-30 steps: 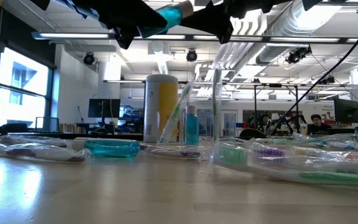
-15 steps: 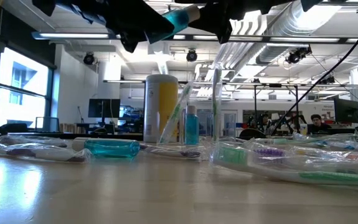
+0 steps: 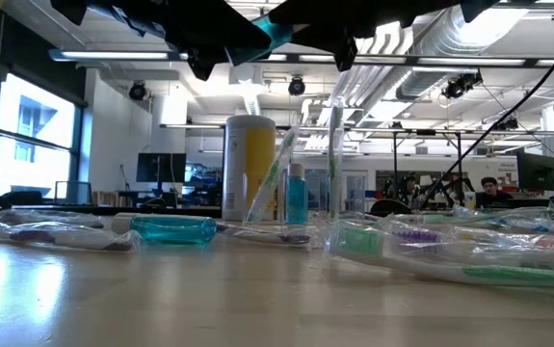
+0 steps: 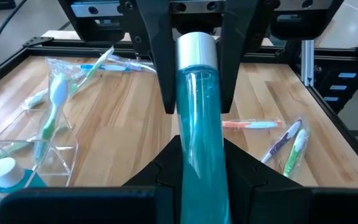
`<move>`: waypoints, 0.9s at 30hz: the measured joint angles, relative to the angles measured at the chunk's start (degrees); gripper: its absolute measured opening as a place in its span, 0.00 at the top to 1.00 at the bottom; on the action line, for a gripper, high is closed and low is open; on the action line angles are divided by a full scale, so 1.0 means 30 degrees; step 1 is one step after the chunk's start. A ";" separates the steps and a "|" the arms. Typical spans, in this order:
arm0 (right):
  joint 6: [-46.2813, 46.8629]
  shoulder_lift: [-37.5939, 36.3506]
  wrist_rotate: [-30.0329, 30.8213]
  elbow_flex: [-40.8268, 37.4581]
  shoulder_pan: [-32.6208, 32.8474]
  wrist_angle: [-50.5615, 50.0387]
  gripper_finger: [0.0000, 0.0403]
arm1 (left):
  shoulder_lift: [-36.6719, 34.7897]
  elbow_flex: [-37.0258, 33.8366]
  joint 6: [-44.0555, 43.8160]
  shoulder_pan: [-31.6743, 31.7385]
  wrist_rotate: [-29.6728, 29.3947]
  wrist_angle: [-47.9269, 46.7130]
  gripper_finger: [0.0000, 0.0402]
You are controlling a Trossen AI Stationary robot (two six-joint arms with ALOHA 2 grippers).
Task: Pick & Place toothbrushing station
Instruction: Put the top mouthwash into the transparent organizer
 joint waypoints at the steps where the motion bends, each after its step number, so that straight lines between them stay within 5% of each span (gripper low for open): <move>1: -0.0188 0.0000 -0.0025 0.0000 0.0000 0.0007 0.79 | 0.0000 0.0000 0.0044 -0.0004 0.0014 -0.0004 0.85; 27: -0.0130 0.0000 0.1389 0.0000 0.0736 -0.2739 0.79 | 0.0000 0.0000 0.0637 -0.0004 -0.0081 0.0057 0.44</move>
